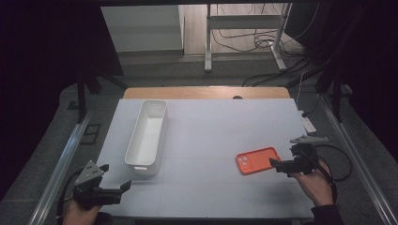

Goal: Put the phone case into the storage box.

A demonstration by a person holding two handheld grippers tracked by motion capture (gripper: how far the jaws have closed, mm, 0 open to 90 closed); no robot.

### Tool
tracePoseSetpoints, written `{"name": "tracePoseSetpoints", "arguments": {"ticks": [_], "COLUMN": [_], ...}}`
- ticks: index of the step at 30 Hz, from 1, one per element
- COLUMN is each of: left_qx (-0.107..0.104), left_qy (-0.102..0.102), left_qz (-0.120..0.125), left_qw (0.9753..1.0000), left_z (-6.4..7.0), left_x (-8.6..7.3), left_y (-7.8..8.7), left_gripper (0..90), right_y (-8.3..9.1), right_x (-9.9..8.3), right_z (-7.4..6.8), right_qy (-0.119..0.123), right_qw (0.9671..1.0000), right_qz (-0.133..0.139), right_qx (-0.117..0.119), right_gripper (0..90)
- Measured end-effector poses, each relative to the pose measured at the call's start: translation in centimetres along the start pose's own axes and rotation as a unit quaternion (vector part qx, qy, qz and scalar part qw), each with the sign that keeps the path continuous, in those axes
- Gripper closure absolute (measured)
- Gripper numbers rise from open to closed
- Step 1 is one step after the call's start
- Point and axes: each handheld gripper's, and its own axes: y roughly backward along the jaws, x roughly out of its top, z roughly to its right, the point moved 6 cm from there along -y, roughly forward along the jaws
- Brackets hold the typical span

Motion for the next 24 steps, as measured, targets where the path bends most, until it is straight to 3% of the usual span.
{"name": "tracePoseSetpoints", "arguments": {"ticks": [24], "left_qx": [-0.002], "left_qy": [0.001], "left_qz": [-0.001], "left_qw": [1.0000], "left_z": [0.0], "left_x": [0.0], "left_y": [0.0], "left_gripper": [1.3], "right_y": [-2.3], "right_x": [1.9], "right_z": [1.2], "right_qy": [0.007], "right_qw": [0.9999], "right_qz": [-0.008], "right_qx": [-0.012], "right_gripper": [0.0]}}
